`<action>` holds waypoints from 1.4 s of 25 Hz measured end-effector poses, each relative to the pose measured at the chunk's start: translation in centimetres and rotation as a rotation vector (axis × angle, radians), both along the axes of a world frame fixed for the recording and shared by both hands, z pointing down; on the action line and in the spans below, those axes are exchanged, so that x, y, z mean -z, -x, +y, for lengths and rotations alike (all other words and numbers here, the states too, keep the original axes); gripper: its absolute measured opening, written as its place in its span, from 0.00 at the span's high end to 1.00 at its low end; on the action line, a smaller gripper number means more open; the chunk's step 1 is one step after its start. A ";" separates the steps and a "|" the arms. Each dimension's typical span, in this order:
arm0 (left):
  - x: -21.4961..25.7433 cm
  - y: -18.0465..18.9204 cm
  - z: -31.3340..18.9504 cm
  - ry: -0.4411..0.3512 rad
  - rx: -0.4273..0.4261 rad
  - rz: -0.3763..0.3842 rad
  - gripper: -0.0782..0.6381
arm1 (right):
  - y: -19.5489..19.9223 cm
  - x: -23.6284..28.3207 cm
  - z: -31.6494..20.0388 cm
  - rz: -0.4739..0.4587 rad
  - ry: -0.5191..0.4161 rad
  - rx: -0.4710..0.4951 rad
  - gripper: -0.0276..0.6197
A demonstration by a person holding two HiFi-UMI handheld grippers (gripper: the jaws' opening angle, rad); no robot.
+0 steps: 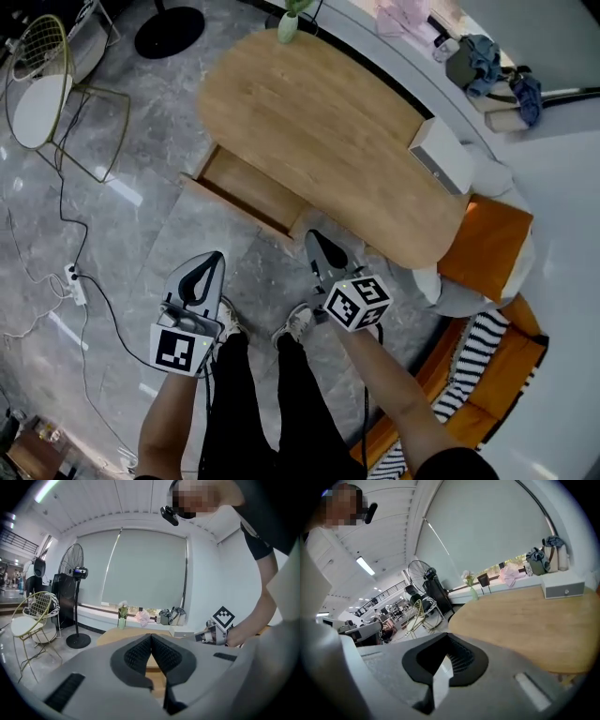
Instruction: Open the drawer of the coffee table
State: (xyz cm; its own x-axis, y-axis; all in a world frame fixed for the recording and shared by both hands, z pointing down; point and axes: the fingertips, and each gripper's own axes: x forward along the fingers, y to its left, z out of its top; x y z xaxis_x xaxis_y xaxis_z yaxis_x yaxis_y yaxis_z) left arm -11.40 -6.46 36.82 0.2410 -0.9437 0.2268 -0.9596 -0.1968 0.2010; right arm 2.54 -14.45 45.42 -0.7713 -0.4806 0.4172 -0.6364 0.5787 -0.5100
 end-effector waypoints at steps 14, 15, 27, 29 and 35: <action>16.4 -1.3 -3.7 -0.164 -0.049 -0.068 0.88 | -3.5 20.6 -2.8 -0.004 -0.324 -0.037 0.95; 17.4 -1.6 -3.6 -0.168 -0.047 -0.070 0.88 | -4.0 22.0 -2.8 -0.015 -0.334 -0.042 0.95; 28.4 -1.7 -2.0 -0.228 -0.018 -0.147 0.88 | -9.5 35.3 -1.6 -0.042 -0.499 -0.083 0.95; 30.6 -1.9 -1.5 -0.277 -0.012 -0.133 0.88 | -9.5 37.7 -1.3 -0.042 -0.553 -0.064 0.95; 34.6 -1.7 -0.2 -0.287 0.028 -0.174 0.88 | -10.1 43.4 -0.6 -0.062 -0.681 -0.047 0.95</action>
